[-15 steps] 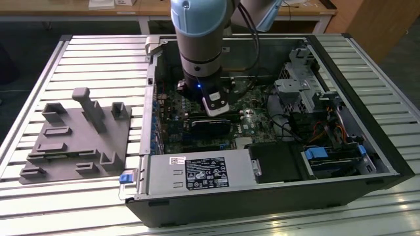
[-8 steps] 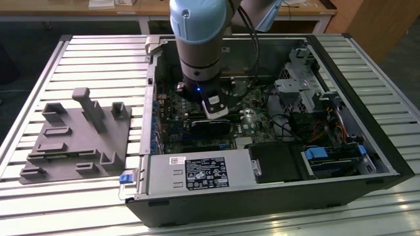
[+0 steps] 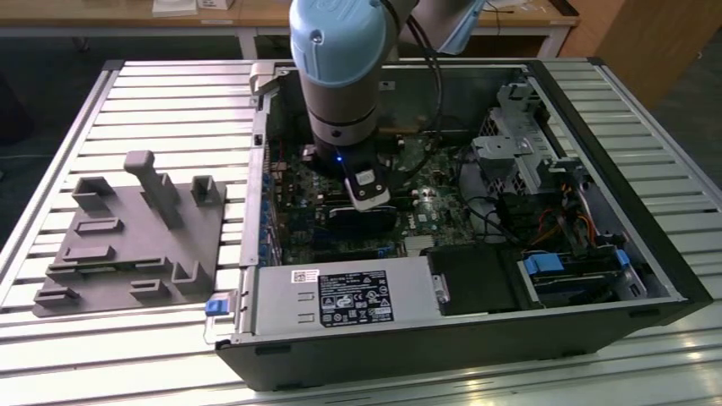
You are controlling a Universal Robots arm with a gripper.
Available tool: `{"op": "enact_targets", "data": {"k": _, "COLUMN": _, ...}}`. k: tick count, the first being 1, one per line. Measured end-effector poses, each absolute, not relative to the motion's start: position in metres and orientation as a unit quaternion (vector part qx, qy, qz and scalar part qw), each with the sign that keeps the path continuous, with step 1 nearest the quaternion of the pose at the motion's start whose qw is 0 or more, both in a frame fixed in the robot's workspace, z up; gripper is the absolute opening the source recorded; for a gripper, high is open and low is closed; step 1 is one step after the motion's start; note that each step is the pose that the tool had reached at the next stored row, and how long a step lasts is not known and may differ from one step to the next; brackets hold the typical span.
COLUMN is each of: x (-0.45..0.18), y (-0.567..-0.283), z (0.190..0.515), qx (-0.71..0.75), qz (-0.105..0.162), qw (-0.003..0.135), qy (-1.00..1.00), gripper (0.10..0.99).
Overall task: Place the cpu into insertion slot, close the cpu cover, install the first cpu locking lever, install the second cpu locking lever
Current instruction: 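Install the second cpu locking lever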
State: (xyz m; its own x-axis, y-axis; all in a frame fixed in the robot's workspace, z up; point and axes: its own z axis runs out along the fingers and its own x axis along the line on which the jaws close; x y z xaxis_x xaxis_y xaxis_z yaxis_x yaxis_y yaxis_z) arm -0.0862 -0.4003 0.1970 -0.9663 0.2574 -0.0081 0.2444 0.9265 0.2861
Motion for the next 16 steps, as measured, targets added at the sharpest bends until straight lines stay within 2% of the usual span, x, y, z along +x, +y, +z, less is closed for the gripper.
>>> {"op": "enact_targets", "data": {"k": 16, "x": -0.0878, "y": -0.3996, "z": 0.189, "qx": 0.128, "qz": 0.153, "qw": 0.021, "qy": 0.98, "gripper": 0.106}}
